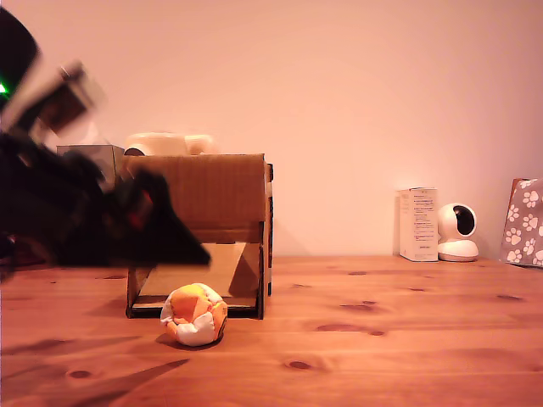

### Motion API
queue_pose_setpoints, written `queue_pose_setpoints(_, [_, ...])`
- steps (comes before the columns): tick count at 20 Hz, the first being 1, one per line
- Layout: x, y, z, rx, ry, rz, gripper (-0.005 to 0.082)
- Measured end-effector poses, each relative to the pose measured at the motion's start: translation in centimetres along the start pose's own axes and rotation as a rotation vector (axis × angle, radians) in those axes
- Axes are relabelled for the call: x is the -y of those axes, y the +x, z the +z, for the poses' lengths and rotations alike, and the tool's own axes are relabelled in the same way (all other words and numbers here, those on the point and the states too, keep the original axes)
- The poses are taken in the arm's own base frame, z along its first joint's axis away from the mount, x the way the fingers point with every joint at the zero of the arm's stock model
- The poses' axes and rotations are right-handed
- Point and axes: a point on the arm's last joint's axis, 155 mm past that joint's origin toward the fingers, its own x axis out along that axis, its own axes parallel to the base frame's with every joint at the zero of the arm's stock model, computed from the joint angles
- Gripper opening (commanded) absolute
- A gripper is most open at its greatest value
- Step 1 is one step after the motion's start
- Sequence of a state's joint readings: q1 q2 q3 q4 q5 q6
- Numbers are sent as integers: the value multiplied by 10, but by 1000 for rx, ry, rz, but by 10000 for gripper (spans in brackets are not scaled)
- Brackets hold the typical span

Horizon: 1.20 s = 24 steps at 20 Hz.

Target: Drop the footbag into the cardboard dice tower

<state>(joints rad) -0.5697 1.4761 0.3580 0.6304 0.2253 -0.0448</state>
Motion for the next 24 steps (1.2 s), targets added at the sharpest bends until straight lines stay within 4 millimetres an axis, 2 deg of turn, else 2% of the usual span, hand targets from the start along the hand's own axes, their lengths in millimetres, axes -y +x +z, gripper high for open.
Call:
queue_pose_setpoints(3, [-6,19,-10,-51,4,9,777])
queue_pose_setpoints(7, [-11,41,-6,-65,7,10,756])
queue_pose_setpoints(8, [-12,45,-7,-72,5,10,697])
queue_pose_setpoints(11, [-14,47,-21,-133,0,17,303])
queue_pose_setpoints(12, [-14,46,-25,-150,13,18,231])
queue_pose_setpoints(17, [-15,47,-23,-159,36,17,213])
queue_pose_setpoints(20, [-11,37,-22,-187,31,12,213])
queue_pose_setpoints(22, [-7,22,-7,-174,35,11,213])
queue_pose_setpoints(24, [-2,4,22,-115,48,10,213])
